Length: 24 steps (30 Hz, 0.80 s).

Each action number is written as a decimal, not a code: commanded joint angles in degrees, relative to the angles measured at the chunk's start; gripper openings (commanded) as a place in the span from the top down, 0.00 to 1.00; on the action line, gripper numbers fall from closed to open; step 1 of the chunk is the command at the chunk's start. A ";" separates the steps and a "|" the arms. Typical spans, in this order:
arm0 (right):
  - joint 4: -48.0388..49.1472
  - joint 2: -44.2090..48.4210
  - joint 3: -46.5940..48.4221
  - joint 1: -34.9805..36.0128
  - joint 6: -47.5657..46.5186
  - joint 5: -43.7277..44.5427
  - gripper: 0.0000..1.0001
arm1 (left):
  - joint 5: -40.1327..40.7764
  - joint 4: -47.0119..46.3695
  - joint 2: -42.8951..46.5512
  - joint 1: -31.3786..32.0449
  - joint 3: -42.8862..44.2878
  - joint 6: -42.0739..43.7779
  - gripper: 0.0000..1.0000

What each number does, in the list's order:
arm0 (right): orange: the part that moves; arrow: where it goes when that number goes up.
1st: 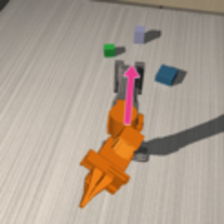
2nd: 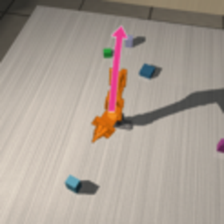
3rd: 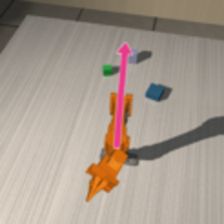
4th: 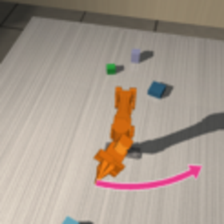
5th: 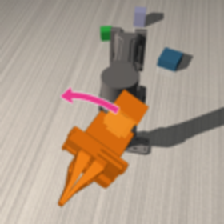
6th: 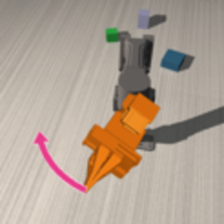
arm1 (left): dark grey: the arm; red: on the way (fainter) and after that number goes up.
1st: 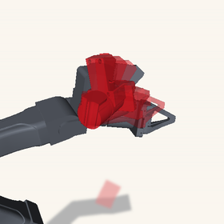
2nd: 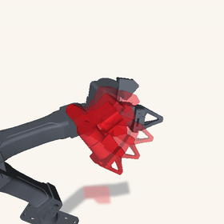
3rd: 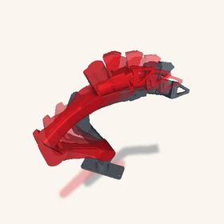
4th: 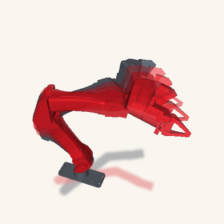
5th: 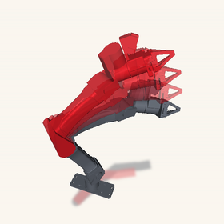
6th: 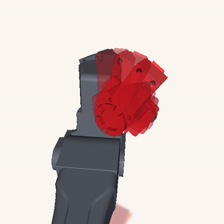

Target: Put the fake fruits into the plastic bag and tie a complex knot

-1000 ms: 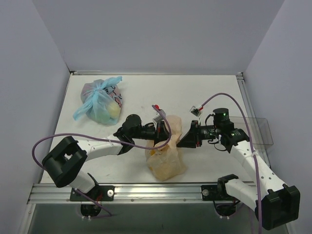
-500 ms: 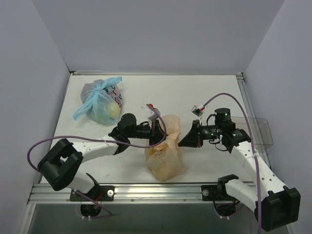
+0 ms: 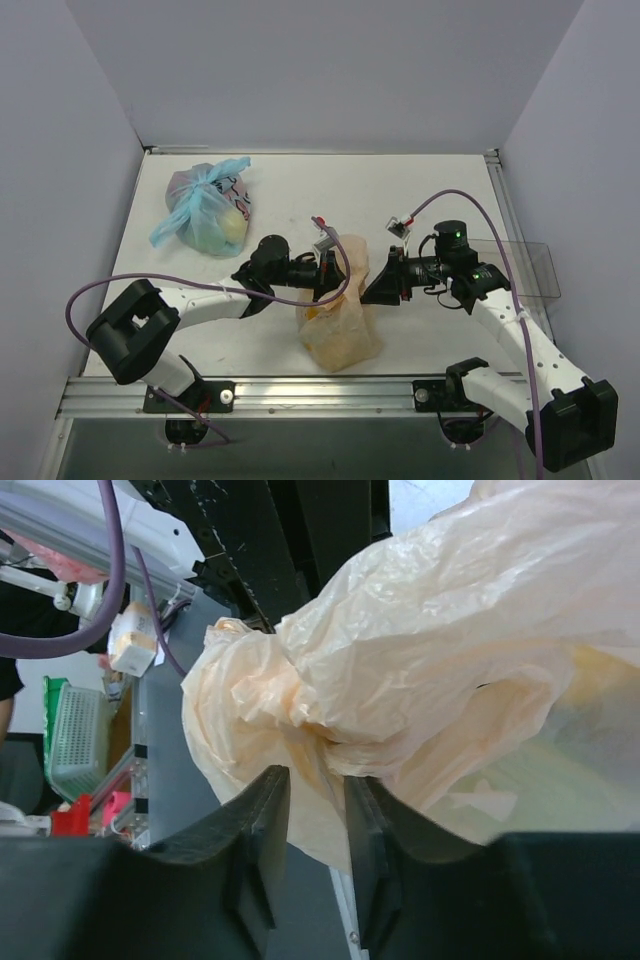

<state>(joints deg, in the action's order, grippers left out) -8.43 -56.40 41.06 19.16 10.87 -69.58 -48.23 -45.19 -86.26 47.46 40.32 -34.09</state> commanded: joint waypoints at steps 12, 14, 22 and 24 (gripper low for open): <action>-1.94 1.90 3.15 0.71 -3.13 4.89 0.62 | -2.49 -6.49 1.79 0.97 4.07 -1.51 1.00; -5.26 4.53 4.46 0.71 -5.41 5.07 0.49 | -2.14 -6.40 1.80 0.79 3.81 -1.60 1.00; -12.14 9.20 4.65 -3.86 -4.63 6.57 0.31 | -1.78 -5.70 1.71 -0.26 3.10 -1.25 1.00; -12.75 9.12 3.95 -4.57 -4.28 6.48 0.34 | -2.05 -5.44 1.80 -0.35 3.19 -1.25 1.00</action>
<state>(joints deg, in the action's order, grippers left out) -18.46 -47.29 44.73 15.62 6.96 -63.24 -48.75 -47.16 -86.26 47.51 41.32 -35.35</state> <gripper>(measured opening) 0.672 0.039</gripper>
